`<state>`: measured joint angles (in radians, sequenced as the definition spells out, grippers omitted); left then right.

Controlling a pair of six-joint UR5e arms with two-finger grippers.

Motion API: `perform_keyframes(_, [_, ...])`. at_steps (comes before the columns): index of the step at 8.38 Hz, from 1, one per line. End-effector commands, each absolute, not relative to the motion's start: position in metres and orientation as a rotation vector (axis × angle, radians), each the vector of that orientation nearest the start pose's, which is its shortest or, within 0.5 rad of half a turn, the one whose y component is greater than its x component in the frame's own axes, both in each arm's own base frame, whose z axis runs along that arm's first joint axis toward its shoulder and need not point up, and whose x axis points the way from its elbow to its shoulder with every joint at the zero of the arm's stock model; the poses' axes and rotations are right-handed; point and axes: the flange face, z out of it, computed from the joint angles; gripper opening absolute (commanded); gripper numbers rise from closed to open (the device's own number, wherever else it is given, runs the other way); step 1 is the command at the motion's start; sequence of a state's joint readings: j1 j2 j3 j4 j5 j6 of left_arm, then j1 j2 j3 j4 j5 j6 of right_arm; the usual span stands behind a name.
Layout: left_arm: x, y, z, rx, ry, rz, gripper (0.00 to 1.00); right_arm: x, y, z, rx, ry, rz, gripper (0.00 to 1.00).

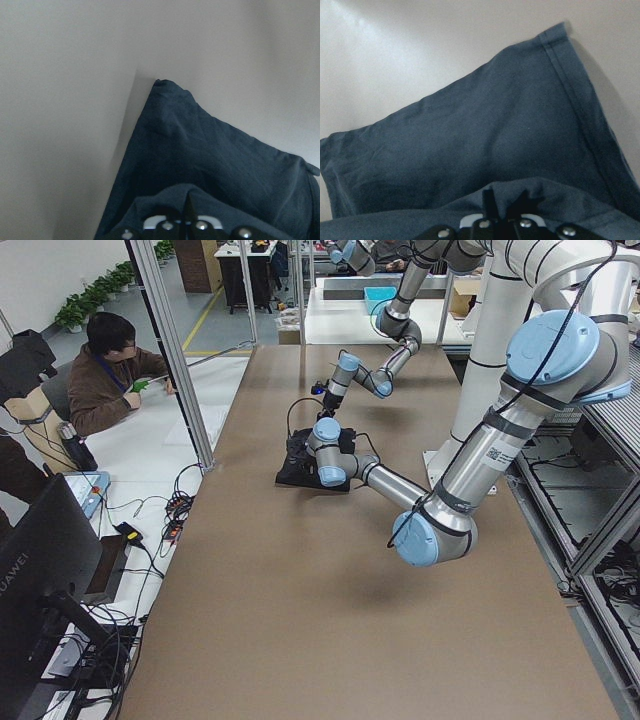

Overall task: Fold clothes
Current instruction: 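Lay the folded edge down with both grippers onto the far half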

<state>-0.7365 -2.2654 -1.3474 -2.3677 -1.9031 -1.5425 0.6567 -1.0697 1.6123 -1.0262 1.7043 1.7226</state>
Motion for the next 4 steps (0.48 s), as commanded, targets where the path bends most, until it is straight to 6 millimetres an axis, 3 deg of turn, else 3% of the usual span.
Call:
perform_keyframes(1, [0.487, -0.583, 0.241, 0.204, 1.270, -0.404, 0.00, -0.459, -0.515, 0.302, 0.158, -1.079, 0.666, 0.00])
perform_keyframes(4, [0.495, -0.593, 0.229, 0.214, 1.267, -0.414, 0.00, -0.451, -0.522, 0.302, 0.160, -1.079, 0.681, 0.00])
